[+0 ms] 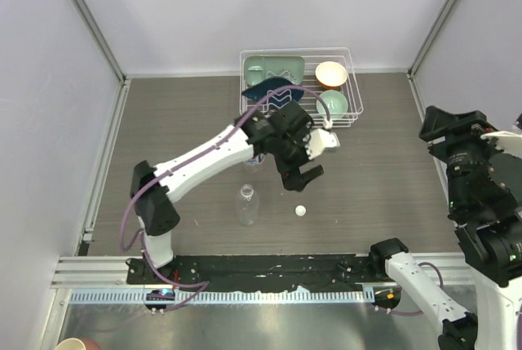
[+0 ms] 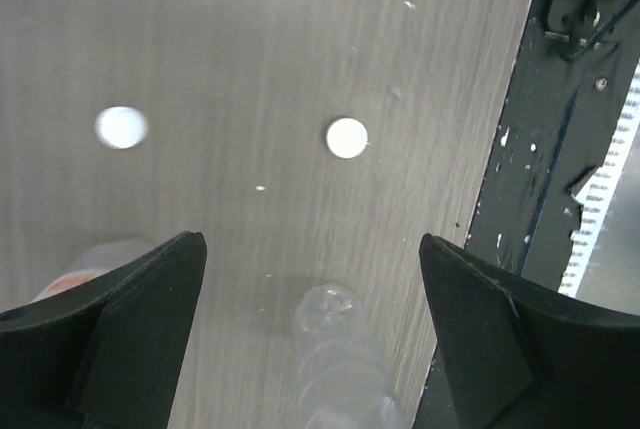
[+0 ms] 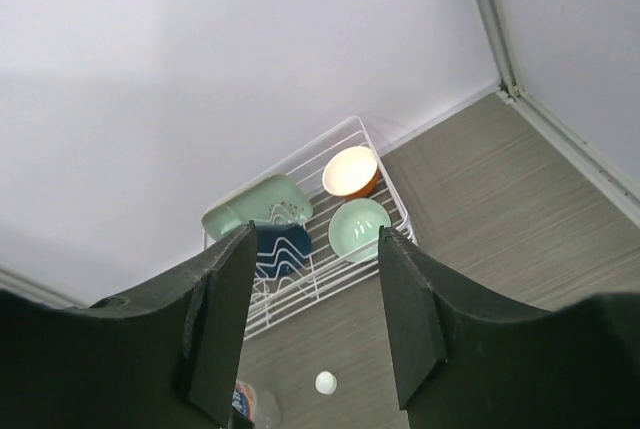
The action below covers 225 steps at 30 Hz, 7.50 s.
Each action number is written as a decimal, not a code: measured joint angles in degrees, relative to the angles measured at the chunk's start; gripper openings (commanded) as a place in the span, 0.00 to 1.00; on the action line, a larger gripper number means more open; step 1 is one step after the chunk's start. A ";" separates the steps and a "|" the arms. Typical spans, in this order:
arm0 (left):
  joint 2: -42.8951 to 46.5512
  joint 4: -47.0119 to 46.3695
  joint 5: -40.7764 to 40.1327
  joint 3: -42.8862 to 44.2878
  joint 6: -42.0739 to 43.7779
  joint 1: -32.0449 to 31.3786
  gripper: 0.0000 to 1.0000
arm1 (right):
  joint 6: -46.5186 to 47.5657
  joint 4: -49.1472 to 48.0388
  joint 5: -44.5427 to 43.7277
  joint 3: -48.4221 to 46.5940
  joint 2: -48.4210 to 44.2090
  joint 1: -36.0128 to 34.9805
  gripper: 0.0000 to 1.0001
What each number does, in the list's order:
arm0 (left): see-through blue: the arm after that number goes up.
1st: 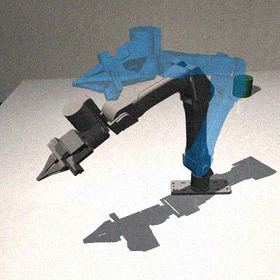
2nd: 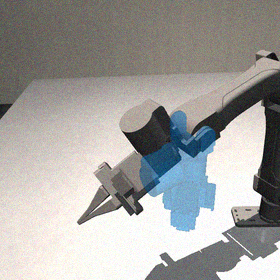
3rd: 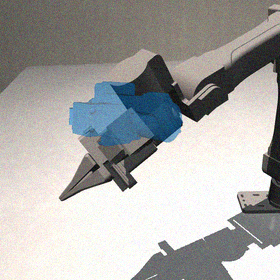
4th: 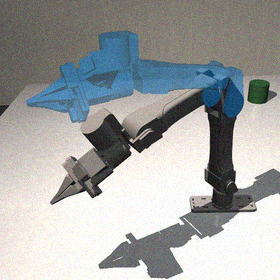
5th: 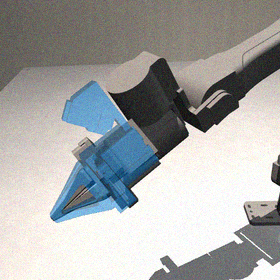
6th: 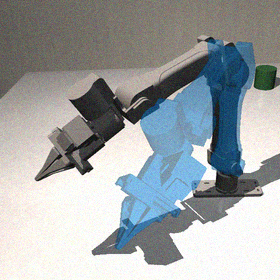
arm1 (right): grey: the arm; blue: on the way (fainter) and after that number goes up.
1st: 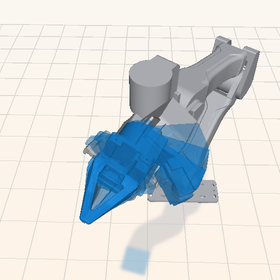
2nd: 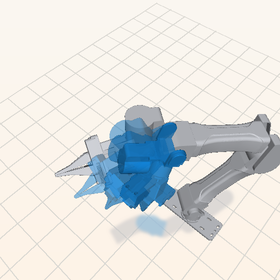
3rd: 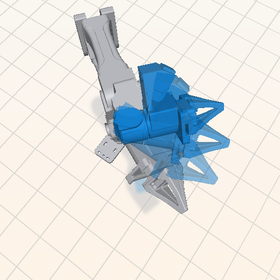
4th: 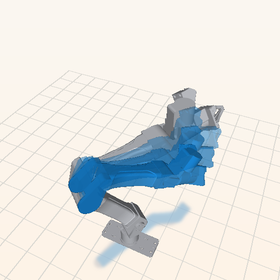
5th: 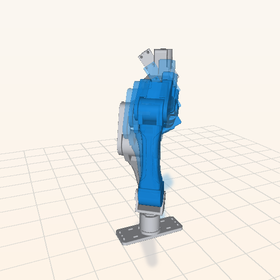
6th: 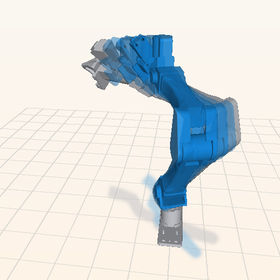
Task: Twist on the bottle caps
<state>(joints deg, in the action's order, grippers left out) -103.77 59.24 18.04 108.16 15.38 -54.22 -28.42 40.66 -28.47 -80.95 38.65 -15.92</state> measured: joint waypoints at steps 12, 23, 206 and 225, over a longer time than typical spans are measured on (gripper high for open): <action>-8.90 -9.86 -1.14 -12.63 -1.40 -7.78 0.55 | -1.09 5.03 -3.34 1.33 -0.13 0.00 0.46; -13.35 -15.02 -3.78 -13.51 -0.85 -7.80 0.39 | -2.08 4.94 -1.22 4.24 0.50 0.00 0.47; 51.84 -20.81 -3.89 -36.35 -1.79 1.20 1.00 | -20.31 -25.79 26.10 14.23 15.37 -17.59 0.01; 45.24 -25.16 0.15 -51.91 -11.91 8.26 0.82 | -14.80 -22.10 22.08 15.15 10.51 -17.59 0.01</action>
<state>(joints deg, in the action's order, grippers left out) -58.52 34.09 18.20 56.25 3.46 -45.95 -43.22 18.57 -6.39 -65.80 49.17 -33.52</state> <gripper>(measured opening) 0.927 0.377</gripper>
